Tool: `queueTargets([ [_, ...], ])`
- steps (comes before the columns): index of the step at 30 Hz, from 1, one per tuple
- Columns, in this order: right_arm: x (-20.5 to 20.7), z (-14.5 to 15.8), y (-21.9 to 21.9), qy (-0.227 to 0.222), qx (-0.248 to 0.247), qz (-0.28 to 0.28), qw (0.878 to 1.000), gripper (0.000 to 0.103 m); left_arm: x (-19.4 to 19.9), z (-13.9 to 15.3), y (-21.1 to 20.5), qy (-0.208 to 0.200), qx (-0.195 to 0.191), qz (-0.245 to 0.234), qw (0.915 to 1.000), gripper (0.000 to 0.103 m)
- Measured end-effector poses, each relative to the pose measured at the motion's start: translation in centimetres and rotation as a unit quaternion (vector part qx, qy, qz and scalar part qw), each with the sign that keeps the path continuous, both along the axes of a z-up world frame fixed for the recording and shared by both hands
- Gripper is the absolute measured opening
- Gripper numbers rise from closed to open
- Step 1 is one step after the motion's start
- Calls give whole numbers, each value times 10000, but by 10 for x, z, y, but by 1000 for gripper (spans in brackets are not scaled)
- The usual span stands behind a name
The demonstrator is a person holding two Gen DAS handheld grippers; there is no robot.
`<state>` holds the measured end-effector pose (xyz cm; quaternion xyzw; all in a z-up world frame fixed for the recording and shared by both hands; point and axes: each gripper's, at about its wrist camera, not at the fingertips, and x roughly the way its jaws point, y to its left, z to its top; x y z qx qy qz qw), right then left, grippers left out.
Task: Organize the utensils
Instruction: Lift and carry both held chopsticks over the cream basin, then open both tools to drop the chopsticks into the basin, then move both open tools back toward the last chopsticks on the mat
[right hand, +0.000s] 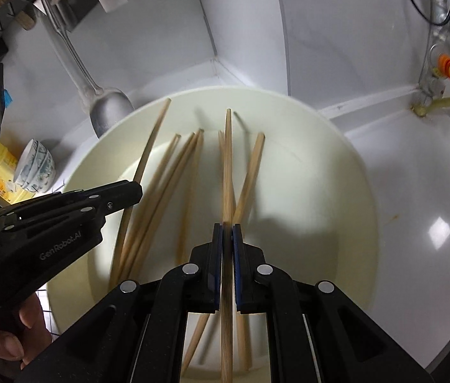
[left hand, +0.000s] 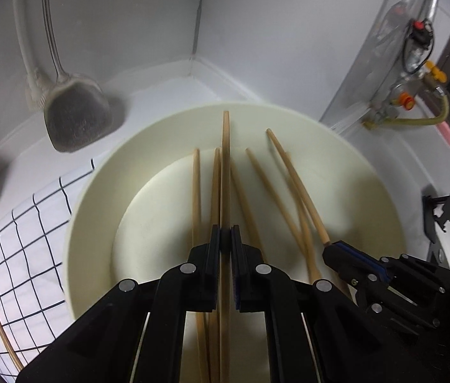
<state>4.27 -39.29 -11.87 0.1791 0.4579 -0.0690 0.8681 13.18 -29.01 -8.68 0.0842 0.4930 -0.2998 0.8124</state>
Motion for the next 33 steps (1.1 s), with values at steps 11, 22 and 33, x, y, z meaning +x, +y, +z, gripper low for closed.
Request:
queueTargets([
  [11, 2, 3, -9, -92, -124, -58, 9999, 23, 0, 10, 11, -220, 50, 384, 9990, 65],
  [22, -19, 21, 2, -259, -179, -29, 9995, 37, -13, 40, 48, -501, 221, 775, 9955, 84],
  [33, -31, 37, 28, -407, -193, 235, 9987, 49, -33, 56, 97, -543, 253, 1235, 9905, 88],
])
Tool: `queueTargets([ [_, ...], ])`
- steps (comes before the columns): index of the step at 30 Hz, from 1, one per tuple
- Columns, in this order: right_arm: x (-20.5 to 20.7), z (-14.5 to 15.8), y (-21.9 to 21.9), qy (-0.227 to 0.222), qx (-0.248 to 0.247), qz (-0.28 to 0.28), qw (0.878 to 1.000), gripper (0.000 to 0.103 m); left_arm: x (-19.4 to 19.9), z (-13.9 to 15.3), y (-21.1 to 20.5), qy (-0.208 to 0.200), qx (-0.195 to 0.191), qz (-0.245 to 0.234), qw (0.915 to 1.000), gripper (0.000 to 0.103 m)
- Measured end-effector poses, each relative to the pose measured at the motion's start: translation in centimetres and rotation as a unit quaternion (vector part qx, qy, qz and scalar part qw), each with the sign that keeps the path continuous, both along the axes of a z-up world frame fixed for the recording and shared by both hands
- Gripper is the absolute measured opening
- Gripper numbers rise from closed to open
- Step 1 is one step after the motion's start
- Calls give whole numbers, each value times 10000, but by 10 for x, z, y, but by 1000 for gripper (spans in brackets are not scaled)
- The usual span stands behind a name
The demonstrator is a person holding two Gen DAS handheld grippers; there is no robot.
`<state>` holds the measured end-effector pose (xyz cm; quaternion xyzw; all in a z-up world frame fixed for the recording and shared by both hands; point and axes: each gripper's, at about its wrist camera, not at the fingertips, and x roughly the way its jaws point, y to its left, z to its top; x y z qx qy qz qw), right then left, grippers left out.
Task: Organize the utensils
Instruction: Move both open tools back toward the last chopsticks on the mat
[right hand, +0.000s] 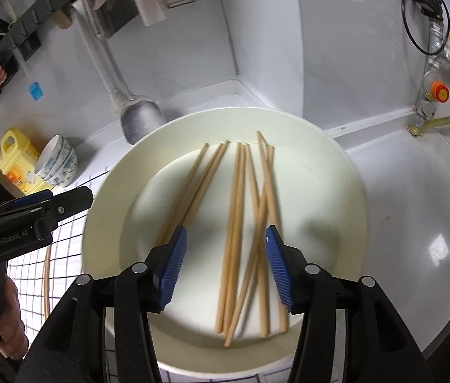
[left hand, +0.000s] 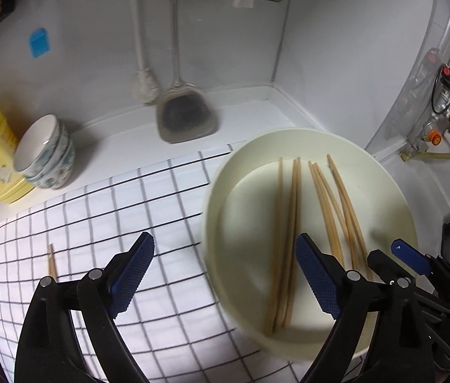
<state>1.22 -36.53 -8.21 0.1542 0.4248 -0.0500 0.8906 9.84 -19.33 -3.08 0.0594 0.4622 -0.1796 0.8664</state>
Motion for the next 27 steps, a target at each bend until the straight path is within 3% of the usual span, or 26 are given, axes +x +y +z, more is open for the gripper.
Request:
queueTargets([
  [11, -12, 16, 57, -67, -6, 267, 9996, 55, -25, 19, 57, -134, -6, 186, 9997, 95],
  [19, -32, 30, 114, -234, 58, 269, 9993, 61, -46, 20, 129, 22, 39, 250, 9997, 96],
  [27, -50, 37, 182, -168, -65, 407, 9990, 62, -62, 9, 218, 36, 192, 723, 9972, 96],
])
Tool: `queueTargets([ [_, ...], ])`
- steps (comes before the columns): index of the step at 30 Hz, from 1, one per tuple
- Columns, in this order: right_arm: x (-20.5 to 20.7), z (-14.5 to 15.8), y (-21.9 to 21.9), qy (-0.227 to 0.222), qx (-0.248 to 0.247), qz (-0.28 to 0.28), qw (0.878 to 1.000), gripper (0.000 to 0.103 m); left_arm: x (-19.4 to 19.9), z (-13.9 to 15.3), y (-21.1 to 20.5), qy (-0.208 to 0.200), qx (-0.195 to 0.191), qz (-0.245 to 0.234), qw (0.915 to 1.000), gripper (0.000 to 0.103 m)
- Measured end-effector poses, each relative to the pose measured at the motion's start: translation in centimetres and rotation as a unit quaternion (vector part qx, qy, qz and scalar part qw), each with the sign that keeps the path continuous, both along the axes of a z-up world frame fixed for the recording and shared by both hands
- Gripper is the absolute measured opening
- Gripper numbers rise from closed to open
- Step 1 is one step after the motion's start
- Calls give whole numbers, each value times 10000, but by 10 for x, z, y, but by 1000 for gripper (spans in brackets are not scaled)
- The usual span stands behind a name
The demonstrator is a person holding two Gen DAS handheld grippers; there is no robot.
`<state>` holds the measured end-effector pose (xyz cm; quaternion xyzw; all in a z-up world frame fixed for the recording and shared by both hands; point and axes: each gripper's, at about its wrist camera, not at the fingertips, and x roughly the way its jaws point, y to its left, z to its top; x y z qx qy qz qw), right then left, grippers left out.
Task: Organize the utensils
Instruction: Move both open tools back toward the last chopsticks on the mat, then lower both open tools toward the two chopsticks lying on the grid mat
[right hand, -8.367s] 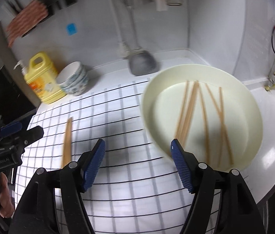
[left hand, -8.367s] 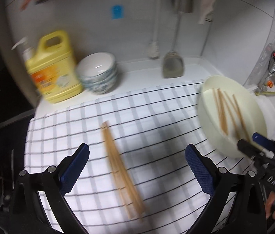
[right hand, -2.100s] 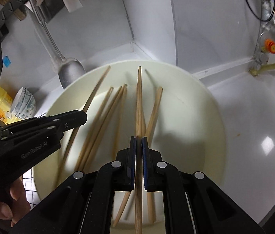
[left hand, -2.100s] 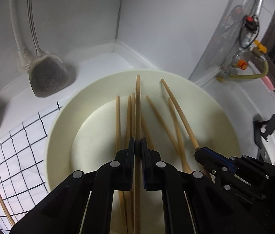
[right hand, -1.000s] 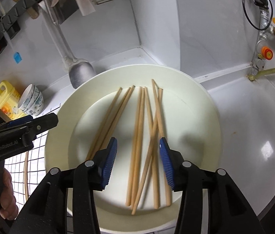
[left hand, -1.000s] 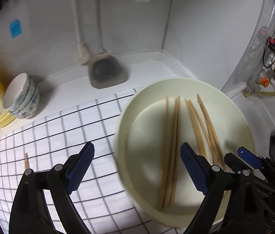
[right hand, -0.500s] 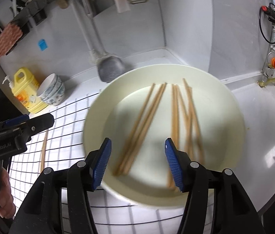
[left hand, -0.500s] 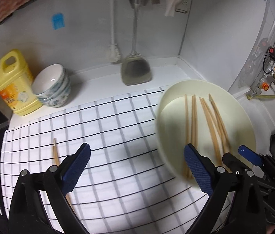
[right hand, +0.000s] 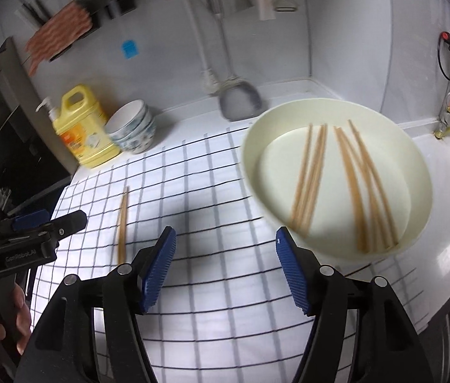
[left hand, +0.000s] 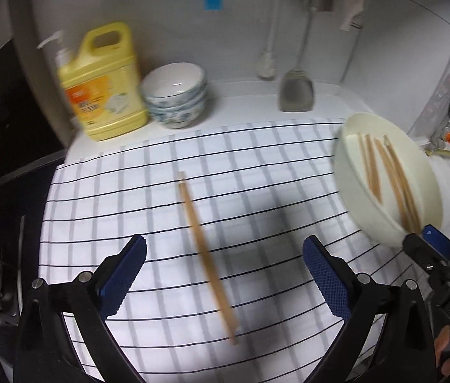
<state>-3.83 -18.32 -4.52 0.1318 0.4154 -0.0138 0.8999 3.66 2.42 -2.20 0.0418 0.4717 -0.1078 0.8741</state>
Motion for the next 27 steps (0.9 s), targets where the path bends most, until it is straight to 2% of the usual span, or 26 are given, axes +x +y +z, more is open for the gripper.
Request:
queueTargets([
  [4, -2, -2, 33, 1, -61, 71, 10000, 64, -6, -7, 37, -142, 205, 148, 9996, 96],
  [13, 8, -33, 97, 171, -168, 540, 9983, 65, -10, -30, 95, -93, 211, 365, 9991, 97],
  [16, 15, -42, 110, 194, -200, 748, 9968, 65, -8, -45, 100, 122, 130, 342, 9993, 97],
  [23, 36, -76, 123, 397, -263, 1127, 9925, 65, -5, -79, 104, 285, 425, 623, 9967, 97],
  [27, 45, -89, 128, 427, -347, 1246, 9907, 65, -4, -94, 108, 351, 380, 684, 9963, 97],
])
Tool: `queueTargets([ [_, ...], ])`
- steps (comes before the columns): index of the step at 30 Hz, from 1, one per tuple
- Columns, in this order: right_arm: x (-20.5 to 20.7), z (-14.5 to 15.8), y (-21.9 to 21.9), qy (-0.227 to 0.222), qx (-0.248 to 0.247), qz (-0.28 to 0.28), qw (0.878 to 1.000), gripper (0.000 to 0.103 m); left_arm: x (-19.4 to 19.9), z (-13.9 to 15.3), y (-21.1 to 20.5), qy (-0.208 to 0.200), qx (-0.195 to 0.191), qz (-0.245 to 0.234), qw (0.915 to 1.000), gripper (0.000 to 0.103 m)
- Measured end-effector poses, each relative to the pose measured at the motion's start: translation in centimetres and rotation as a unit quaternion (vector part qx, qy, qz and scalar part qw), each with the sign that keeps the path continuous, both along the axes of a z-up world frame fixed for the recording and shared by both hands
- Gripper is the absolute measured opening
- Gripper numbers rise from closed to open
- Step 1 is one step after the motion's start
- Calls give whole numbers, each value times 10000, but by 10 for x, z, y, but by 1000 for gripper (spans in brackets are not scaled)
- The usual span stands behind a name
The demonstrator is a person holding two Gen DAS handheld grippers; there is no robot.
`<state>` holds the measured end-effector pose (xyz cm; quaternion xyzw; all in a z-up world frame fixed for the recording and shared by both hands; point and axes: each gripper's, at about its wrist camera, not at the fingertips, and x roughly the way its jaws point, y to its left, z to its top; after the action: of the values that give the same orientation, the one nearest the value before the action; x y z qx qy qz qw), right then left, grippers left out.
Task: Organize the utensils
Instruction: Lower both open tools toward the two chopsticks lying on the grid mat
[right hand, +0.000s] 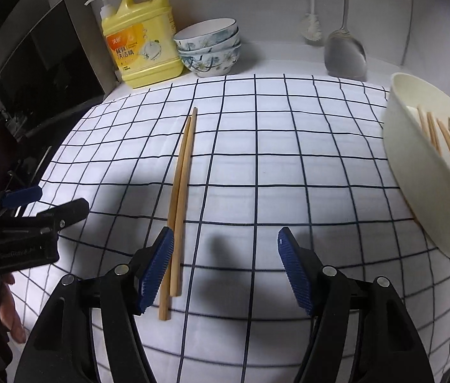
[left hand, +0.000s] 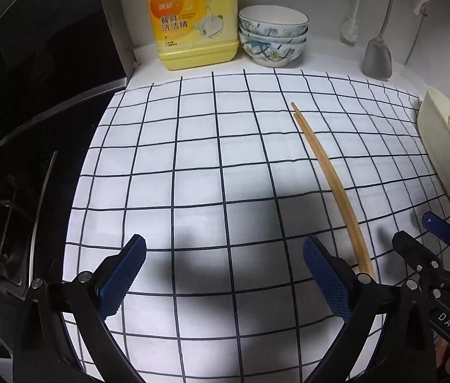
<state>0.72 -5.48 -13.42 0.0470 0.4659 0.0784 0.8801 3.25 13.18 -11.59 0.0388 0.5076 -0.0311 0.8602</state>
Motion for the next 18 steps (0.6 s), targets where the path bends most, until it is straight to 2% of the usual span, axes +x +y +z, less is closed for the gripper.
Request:
queueTargets([
  [3, 5, -8, 5, 56, -16, 89, 9999, 65, -1, -9, 0, 19, 189, 50, 9998, 97],
  [10, 6, -19, 15, 89, -268, 306, 9991, 65, -1, -15, 8, 79, 24, 238, 9997, 97],
  [18, 2, -23, 18, 102, -488, 403, 9979, 65, 2, -14, 14, 71, 1, 433, 9990, 97],
])
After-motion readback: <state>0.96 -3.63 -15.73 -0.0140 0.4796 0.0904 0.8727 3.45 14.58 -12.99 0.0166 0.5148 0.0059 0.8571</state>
